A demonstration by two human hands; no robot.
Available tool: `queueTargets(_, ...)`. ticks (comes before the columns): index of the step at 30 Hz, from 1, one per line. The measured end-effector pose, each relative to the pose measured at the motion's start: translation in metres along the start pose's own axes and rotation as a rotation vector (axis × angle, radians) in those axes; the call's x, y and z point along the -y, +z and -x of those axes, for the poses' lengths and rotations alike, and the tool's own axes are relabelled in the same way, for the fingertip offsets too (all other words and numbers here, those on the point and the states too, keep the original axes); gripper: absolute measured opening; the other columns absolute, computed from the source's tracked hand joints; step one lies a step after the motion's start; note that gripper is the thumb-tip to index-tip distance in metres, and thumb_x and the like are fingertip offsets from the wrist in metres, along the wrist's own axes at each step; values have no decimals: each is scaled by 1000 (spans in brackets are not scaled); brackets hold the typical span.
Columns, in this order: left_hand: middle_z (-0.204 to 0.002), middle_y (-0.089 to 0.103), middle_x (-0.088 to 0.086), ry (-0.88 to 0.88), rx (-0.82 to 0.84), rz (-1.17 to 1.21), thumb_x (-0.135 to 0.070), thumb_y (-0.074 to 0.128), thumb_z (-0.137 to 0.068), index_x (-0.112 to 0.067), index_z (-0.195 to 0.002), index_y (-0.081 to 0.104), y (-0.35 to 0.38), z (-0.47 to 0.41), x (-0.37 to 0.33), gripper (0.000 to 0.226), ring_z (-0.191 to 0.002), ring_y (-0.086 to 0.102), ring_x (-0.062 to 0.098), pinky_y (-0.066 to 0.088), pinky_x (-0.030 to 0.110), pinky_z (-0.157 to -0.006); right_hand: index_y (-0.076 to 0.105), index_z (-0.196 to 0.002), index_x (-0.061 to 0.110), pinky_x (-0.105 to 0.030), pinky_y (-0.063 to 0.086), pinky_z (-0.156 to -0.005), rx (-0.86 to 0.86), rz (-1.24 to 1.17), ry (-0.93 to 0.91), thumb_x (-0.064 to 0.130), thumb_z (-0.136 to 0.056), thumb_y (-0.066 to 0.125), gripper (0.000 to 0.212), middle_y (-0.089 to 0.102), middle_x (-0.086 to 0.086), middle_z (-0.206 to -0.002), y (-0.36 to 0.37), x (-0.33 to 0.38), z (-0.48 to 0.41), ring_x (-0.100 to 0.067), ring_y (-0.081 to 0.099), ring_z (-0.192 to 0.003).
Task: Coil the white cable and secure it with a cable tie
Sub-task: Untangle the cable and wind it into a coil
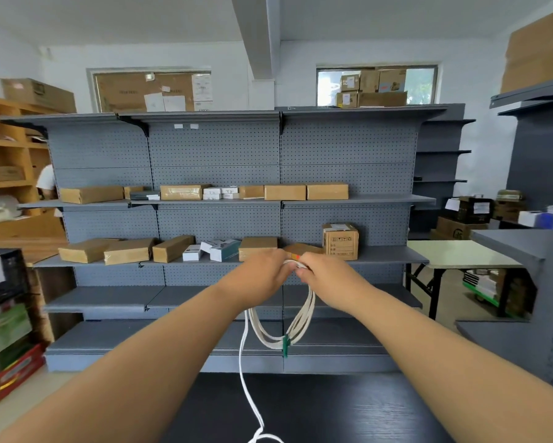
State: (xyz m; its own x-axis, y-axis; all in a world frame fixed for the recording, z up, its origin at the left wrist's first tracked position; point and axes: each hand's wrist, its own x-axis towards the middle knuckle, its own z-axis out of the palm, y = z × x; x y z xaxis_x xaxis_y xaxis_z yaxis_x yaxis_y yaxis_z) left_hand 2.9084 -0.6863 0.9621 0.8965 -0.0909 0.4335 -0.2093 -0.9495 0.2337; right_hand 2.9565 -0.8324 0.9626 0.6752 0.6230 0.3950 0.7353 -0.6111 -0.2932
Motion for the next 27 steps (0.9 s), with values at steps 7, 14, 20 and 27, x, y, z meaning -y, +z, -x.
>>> queueTargets(7,-74,51,-4,-125,11,299,-24,44,-97,-15,-96,48,4,17,34,10,-70,50,14,38,24,-65,56,-106,8,-35,42,-76,-109,-81,105,24,-100,39,24,65,-12,-103,14,11,-13,-26,58,-94)
queueTargets(14,-74,64,-5,-196,-40,416,-28,46,-97,-13,-99,54,8,28,67,17,-64,54,5,43,23,-65,57,-105,7,-29,41,-69,-318,-295,274,20,-101,37,24,65,-10,-100,18,9,-22,-21,55,-84)
queueTargets(20,-78,60,5,-98,-45,115,-29,41,-98,-17,-91,49,-11,18,78,16,-68,52,23,41,34,-63,57,-109,10,-26,42,-62,-271,-344,354,20,-99,41,22,67,-7,-102,33,6,-22,-13,55,-78)
queueTargets(27,-97,62,10,134,12,-248,-28,40,-98,-11,-106,53,-30,12,78,22,-87,57,28,41,34,-69,47,-118,16,-38,47,-76,-63,87,225,29,-97,42,25,64,-9,-110,35,22,-24,-30,60,-98)
